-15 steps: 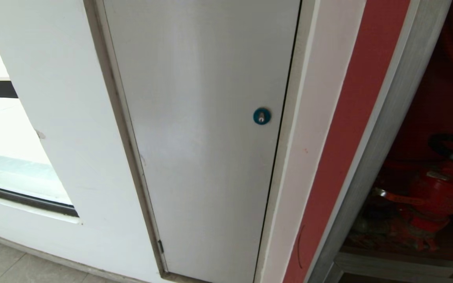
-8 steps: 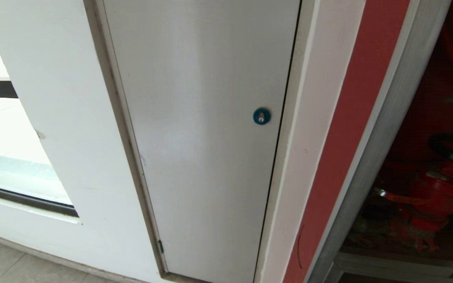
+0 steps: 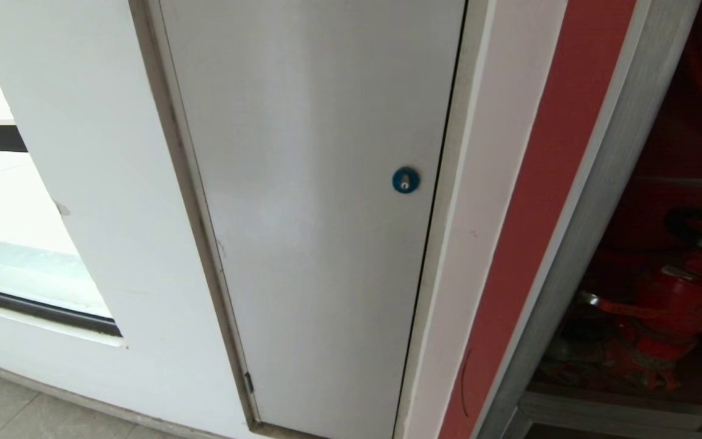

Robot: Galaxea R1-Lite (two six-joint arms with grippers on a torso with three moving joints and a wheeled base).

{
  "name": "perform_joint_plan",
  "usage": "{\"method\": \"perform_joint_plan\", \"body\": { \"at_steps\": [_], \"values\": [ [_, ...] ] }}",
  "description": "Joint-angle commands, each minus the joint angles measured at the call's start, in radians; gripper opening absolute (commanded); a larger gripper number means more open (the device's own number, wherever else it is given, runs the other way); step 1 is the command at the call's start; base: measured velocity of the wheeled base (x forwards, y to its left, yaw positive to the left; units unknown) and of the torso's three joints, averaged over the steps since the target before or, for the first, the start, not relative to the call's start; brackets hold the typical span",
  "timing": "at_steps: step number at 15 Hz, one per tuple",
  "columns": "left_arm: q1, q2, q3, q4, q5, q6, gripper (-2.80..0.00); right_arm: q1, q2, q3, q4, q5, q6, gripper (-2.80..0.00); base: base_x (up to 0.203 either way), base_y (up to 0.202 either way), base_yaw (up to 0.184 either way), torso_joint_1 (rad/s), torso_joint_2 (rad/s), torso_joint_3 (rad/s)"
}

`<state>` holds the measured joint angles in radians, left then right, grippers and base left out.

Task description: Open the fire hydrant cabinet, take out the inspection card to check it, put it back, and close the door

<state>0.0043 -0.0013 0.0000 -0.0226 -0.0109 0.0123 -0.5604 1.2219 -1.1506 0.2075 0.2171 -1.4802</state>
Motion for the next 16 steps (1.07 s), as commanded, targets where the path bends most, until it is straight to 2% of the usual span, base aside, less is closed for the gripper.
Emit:
{"method": "perform_joint_plan", "body": {
  "at_steps": [1, 4, 6, 8, 9, 12, 14, 16],
  "values": [
    [0.000, 0.001, 0.008, 0.000, 0.000, 0.000, -2.80, -0.010, 0.054, 0.048, -0.053, 0.006, -0.009, -2.80, 0.000, 0.000, 0.000, 0.000, 0.00, 0.000],
    [0.000, 0.001, 0.008, 0.000, 0.000, 0.000, -2.80, -0.009, 0.092, 0.079, -0.167, 0.000, -0.013, -2.80, 0.000, 0.000, 0.000, 0.000, 0.00, 0.000],
    [0.000, 0.001, 0.008, 0.000, 0.000, 0.000, -2.80, -0.009, 0.098, 0.088, -0.188, -0.015, -0.014, -2.80, 0.000, 0.000, 0.000, 0.000, 0.00, 0.000],
    [0.000, 0.001, 0.008, 0.000, 0.000, 0.000, -2.80, -0.009, 0.116, 0.081, -0.201, -0.075, -0.025, -2.80, 0.000, 0.000, 0.000, 0.000, 0.00, 0.000],
    [0.000, 0.001, 0.008, 0.000, 0.000, 0.000, -2.80, -0.017, 0.112, 0.078, -0.206, -0.081, -0.033, -2.80, 0.000, 0.000, 0.000, 0.000, 0.00, 0.000],
    [0.000, 0.001, 0.008, -0.001, 0.000, 0.000, -2.80, -0.067, 0.100, 0.077, -0.206, -0.063, -0.048, -2.80, 0.000, 0.000, 0.000, 0.000, 0.00, 0.000],
    [0.000, 0.001, 0.007, 0.000, 0.000, 0.000, -2.80, -0.076, 0.099, 0.075, -0.207, -0.018, -0.043, -2.80, 0.000, 0.000, 0.000, 0.000, 0.00, 0.000],
    [0.000, 0.001, 0.008, 0.000, 0.000, 0.000, -2.80, -0.067, 0.102, 0.075, -0.209, -0.016, -0.043, -2.80, 0.000, 0.000, 0.000, 0.000, 0.00, 0.000]
  ]
}}
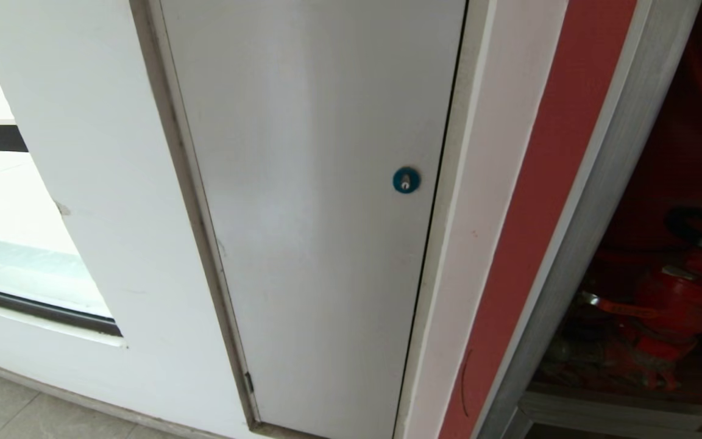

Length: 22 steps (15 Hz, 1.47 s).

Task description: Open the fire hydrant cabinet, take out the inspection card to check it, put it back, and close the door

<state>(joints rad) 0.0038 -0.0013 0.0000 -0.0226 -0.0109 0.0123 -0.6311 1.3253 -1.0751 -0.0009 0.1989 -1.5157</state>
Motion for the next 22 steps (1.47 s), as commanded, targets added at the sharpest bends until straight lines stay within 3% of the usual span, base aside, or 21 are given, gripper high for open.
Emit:
{"method": "perform_joint_plan", "body": {
  "at_steps": [1, 5, 8, 22],
  "values": [
    [0.001, 0.001, 0.008, 0.000, 0.000, 0.000, -2.80, 0.017, 0.000, -0.001, -0.001, 0.000, -0.007, -2.80, 0.000, 0.000, 0.000, 0.000, 0.00, 0.000],
    [0.001, 0.001, 0.008, 0.000, 0.000, 0.000, -2.80, 0.106, 0.026, -0.037, 0.000, -0.064, -0.002, -2.80, 0.000, 0.000, 0.000, 0.000, 0.00, 0.000],
    [0.001, 0.001, 0.008, 0.000, 0.000, 0.000, -2.80, 0.164, 0.037, -0.042, -0.001, -0.104, 0.053, -2.80, 0.000, 0.000, 0.000, 0.000, 0.00, 0.000],
    [0.001, 0.001, 0.008, 0.000, 0.000, 0.000, -2.80, 0.168, 0.042, -0.026, 0.005, -0.125, 0.065, -2.80, 0.000, 0.000, 0.000, 0.000, 0.00, 0.000]
  ]
}}
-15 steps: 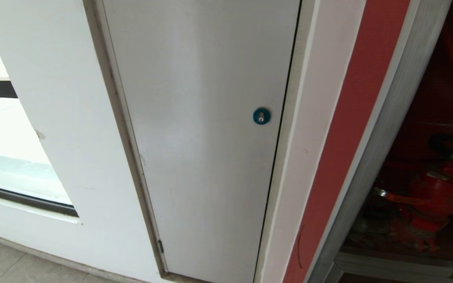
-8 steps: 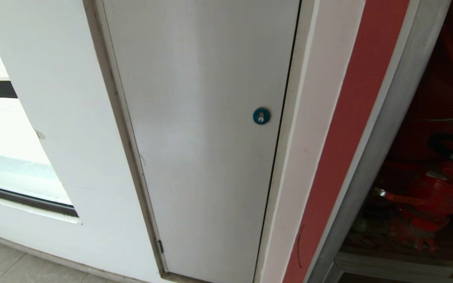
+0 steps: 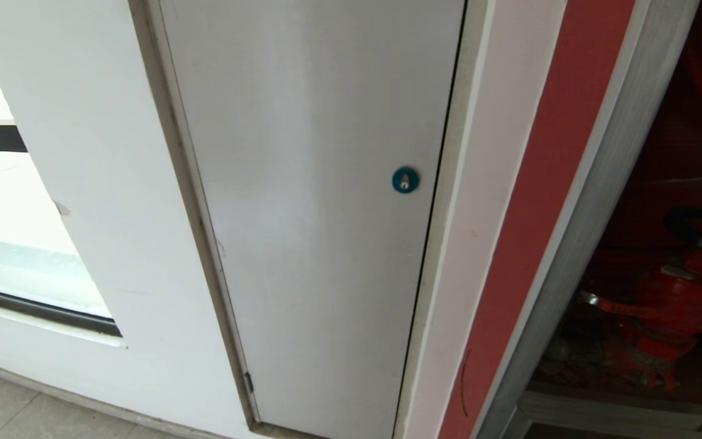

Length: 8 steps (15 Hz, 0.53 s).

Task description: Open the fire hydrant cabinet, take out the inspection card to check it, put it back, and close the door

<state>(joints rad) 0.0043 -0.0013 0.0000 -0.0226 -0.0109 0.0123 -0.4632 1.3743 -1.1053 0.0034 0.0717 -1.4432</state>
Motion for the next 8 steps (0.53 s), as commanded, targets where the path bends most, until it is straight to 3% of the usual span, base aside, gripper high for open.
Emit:
{"method": "perform_joint_plan", "body": {
  "at_steps": [1, 8],
  "values": [
    [0.000, 0.001, 0.008, 0.000, 0.000, 0.000, -2.80, 0.000, -0.013, 0.009, 0.001, 0.002, -0.008, 0.00, 0.000, 0.000, 0.000, 0.000, 0.00, 0.000],
    [0.000, 0.001, 0.008, 0.000, 0.000, -0.001, -2.80, -0.004, -0.044, 0.022, 0.009, 0.001, -0.008, 0.00, 0.000, 0.000, 0.000, 0.000, 0.00, 0.000]
  ]
}}
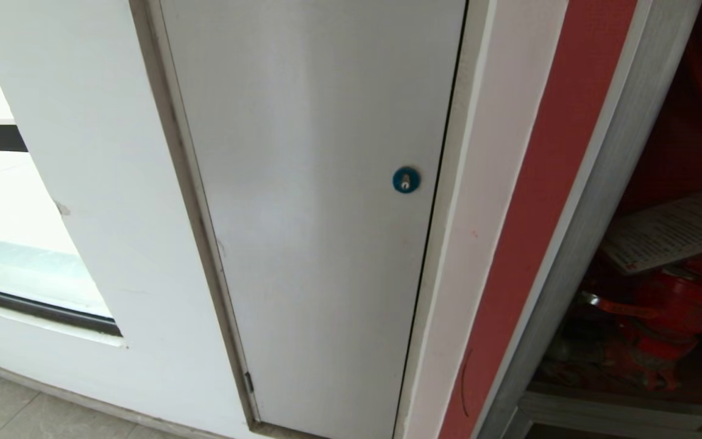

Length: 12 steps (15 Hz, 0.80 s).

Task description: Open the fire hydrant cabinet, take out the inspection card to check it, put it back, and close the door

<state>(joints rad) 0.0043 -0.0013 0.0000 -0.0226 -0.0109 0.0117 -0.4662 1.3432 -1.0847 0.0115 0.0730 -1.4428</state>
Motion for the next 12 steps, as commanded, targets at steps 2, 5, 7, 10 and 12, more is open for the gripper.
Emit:
{"method": "perform_joint_plan", "body": {
  "at_steps": [2, 5, 7, 10, 12],
  "values": [
    [0.000, 0.001, 0.008, 0.000, 0.000, 0.001, -2.80, -0.002, -0.012, 0.008, 0.001, -0.002, -0.010, 0.00, 0.000, 0.000, 0.000, 0.000, 0.00, 0.000],
    [0.000, 0.001, 0.008, 0.000, 0.000, 0.001, -2.80, -0.003, -0.013, 0.008, -0.001, -0.002, -0.010, 0.00, 0.000, 0.000, 0.000, 0.000, 0.00, 0.000],
    [0.000, 0.001, 0.008, 0.000, 0.000, 0.000, -2.80, -0.003, -0.013, 0.008, -0.002, -0.002, -0.010, 0.00, 0.000, 0.000, 0.000, 0.000, 0.00, 0.000],
    [0.000, 0.001, 0.008, 0.000, 0.000, 0.000, -2.80, -0.006, -0.012, 0.012, -0.001, -0.002, -0.015, -2.80, 0.000, 0.000, 0.000, 0.000, 0.00, 0.000],
    [0.000, 0.001, 0.008, 0.000, 0.000, 0.001, -2.80, -0.006, -0.012, 0.014, -0.001, -0.002, -0.015, -2.80, 0.000, 0.000, 0.000, 0.000, 0.00, 0.000]
  ]
}}
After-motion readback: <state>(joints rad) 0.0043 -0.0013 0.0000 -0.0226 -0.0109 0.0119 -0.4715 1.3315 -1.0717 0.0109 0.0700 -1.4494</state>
